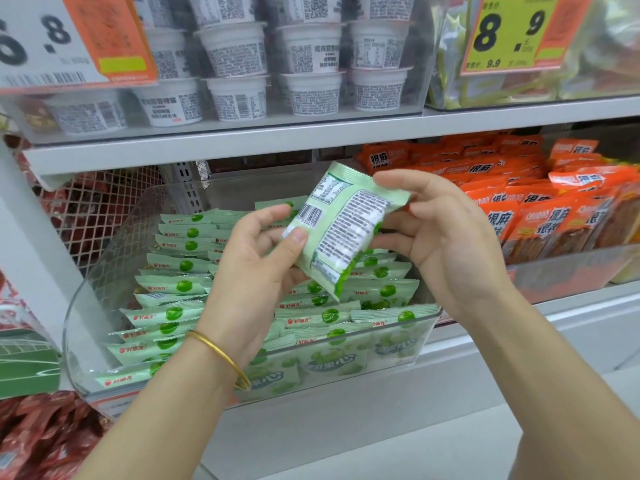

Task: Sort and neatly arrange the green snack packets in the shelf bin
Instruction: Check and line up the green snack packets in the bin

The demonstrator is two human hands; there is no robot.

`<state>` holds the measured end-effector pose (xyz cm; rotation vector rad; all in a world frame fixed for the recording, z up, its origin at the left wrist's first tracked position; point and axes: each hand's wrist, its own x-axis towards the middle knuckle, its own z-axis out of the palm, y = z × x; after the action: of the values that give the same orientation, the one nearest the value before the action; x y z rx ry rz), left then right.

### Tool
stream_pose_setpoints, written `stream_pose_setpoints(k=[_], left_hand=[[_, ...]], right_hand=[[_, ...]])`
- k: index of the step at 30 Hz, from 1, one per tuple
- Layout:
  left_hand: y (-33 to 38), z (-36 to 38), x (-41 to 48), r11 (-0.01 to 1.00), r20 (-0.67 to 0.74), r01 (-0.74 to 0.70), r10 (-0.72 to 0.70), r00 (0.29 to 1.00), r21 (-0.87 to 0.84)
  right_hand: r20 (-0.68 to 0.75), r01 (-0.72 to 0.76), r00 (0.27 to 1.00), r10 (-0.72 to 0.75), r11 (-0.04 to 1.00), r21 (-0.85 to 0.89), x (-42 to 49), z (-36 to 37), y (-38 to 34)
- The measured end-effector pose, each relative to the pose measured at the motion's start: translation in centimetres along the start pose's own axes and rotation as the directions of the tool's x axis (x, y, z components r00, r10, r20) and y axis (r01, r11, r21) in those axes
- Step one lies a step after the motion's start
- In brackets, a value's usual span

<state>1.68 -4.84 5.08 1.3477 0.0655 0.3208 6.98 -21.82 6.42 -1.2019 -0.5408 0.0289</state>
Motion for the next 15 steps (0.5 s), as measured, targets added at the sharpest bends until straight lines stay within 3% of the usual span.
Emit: stream_pose_setpoints(k=[2, 4, 6, 9, 13, 15], left_hand=[[0.0, 0.0, 0.1, 1.000, 0.020, 0.020, -0.020, 1.000, -0.016], [-0.2, 0.2, 0.1, 0.999, 0.049, 0.047, -0.046, 0.998, -0.012], [-0.4, 0.6, -0.1, 0.996, 0.069, 0.090, -0.089, 0.994, -0.005], [-0.5, 1.0, -0.1, 0.992, 0.057, 0.124, -0.126, 0.990, 0.030], [-1.0, 1.0, 0.4, 0.937, 0.005, -0.029, 0.029, 1.000, 0.347], [-1.4, 0.7, 0.5, 0.755, 0.091, -0.189, 0.170, 0.981, 0.628]], right_hand=[[0.031, 0.004, 1.000, -0.003, 1.000, -0.027, -0.2, -0.2, -0.1], [0.090, 0.087, 0.994, -0.066, 0.964, -0.253, -0.4, -0.5, -0.1], [0.163, 0.163, 0.982, -0.092, 0.849, -0.503, -0.5, -0.8, -0.2], [0.156, 0.201, 0.979, -0.130, 0.725, -0.658, -0.5, -1.4, -0.6], [0.059, 0.165, 0.983, -0.175, 0.687, -0.708, -0.7, -2.2, -1.6], [0.073, 0.188, 0.976, -0.204, 0.630, -0.753, -0.9, -2.5, -2.1]])
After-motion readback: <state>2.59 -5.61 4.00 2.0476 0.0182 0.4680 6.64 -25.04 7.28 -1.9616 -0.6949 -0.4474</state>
